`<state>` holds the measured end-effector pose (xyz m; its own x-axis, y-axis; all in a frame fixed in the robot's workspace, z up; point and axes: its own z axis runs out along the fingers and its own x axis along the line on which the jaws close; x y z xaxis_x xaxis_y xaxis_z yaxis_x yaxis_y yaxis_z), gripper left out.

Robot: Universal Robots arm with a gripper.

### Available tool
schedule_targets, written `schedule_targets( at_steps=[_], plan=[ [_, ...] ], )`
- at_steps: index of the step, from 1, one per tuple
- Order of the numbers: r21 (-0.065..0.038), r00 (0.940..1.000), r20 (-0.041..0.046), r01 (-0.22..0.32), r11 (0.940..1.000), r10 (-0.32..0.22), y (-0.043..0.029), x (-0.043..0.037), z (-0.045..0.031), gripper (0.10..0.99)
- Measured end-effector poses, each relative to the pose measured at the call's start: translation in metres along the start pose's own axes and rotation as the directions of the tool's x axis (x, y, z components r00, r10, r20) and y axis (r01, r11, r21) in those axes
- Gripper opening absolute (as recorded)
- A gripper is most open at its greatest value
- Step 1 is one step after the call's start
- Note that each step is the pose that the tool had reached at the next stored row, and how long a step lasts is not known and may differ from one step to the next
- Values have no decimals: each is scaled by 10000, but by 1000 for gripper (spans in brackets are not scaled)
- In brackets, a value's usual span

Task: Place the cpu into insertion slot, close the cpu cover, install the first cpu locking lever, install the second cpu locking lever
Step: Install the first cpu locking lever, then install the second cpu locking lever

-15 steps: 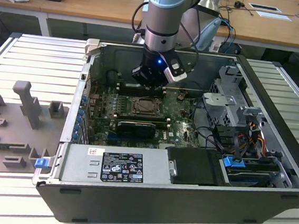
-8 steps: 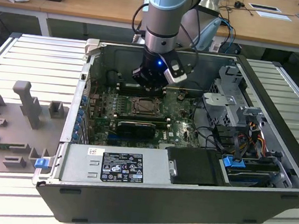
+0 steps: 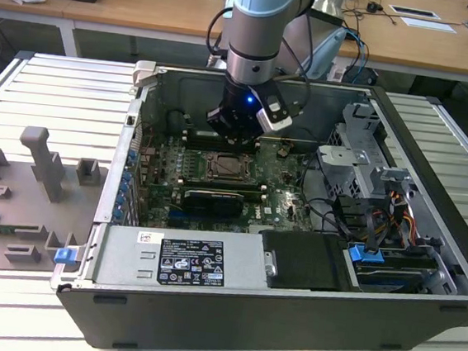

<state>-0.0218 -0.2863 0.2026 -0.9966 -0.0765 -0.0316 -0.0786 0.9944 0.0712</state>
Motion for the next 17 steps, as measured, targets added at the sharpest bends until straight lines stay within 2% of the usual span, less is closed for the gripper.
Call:
schedule_targets(
  at_steps=[6, 7, 9, 12, 17],
  plan=[
    [3, 10000, 2, 0, 10000, 0, 1, -1, 10, 106],
    [7, 10000, -1, 0, 10000, 0, -6, -4, -168, 106],
    [8, 10000, -2, 0, 10000, 0, -45, -1, -171, 106],
    [8, 10000, -1, 0, 10000, 0, -62, 0, -172, 106],
    [9, 10000, -2, 1, 10000, -1, -153, 7, -179, 106]
  ],
)
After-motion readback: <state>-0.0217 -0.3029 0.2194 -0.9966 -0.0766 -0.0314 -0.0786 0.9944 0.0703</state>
